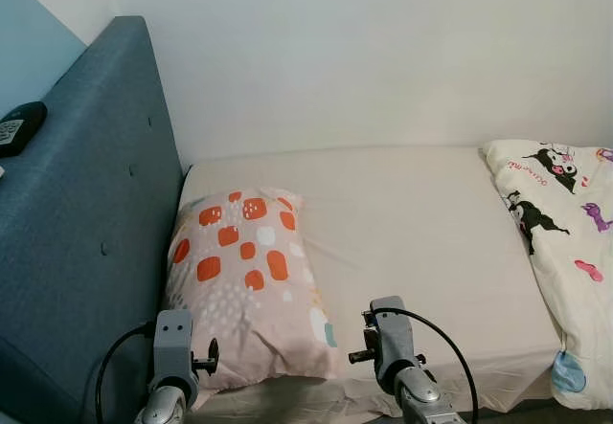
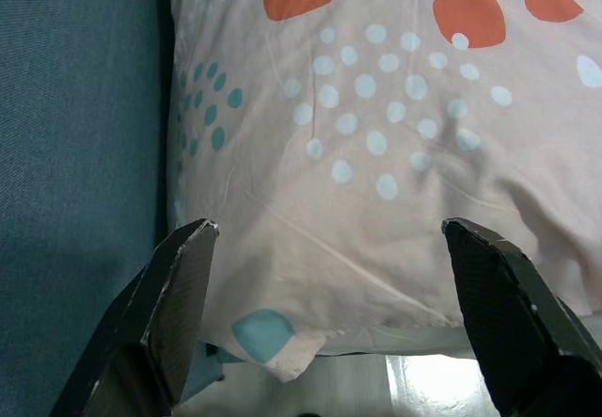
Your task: Clean up the room
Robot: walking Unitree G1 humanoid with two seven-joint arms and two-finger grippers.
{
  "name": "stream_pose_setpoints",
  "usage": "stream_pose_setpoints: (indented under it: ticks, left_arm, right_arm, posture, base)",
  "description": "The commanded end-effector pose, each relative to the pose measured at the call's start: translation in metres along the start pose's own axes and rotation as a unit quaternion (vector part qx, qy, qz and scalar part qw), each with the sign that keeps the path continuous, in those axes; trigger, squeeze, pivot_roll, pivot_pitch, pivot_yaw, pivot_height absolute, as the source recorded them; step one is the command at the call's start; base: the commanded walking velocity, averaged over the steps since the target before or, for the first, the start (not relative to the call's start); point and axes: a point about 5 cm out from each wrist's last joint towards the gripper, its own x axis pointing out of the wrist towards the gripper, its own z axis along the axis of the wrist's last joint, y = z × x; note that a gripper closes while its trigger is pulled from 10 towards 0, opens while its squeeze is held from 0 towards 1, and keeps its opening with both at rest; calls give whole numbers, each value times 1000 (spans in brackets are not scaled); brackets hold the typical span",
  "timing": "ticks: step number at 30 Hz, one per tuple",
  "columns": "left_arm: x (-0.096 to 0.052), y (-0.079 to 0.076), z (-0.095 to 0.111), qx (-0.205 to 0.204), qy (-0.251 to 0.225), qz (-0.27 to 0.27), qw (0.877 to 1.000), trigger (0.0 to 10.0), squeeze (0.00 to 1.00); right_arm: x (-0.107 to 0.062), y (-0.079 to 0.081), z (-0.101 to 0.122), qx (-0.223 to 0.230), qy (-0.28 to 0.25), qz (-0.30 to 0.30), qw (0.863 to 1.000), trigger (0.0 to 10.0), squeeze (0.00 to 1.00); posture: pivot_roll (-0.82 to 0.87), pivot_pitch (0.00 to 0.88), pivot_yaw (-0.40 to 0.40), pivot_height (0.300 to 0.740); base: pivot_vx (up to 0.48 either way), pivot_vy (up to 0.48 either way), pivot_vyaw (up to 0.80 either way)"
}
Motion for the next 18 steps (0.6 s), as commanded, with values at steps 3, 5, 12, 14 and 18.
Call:
stream_pose_setpoints:
  ticks: [3,5,12,14,18]
  left_arm:
    - [-2,1,-4,4,6,1,1000,10000,0]
    - [-2,1,-4,6,6,0,1000,10000,0]
    - [0,0,0,11,1,-2,1000,10000,0]
    - [2,-2,2,13,-3,-4,1000,10000,0]
    - [3,-3,5,13,-7,-1,1000,10000,0]
  right_arm:
    - [0,0,-3,10,12,-5,1000,10000,0]
    - [0,0,-2,13,11,-7,1000,10000,0]
    - [1,-2,-1,17,8,-8,1000,10000,0]
    - [1,-3,2,18,5,-9,1000,10000,0]
    - [3,-4,6,19,-1,-11,1000,10000,0]
  posture:
    - [30,66,-59,726]
    - [28,65,-55,726]
    - [23,66,-60,726]
    - [18,64,-61,726]
    - [3,73,-60,726]
  base:
    - [0,0,0]
    - [0,0,0]
    - [0,0,0]
    - [0,0,0]
    - [0,0,0]
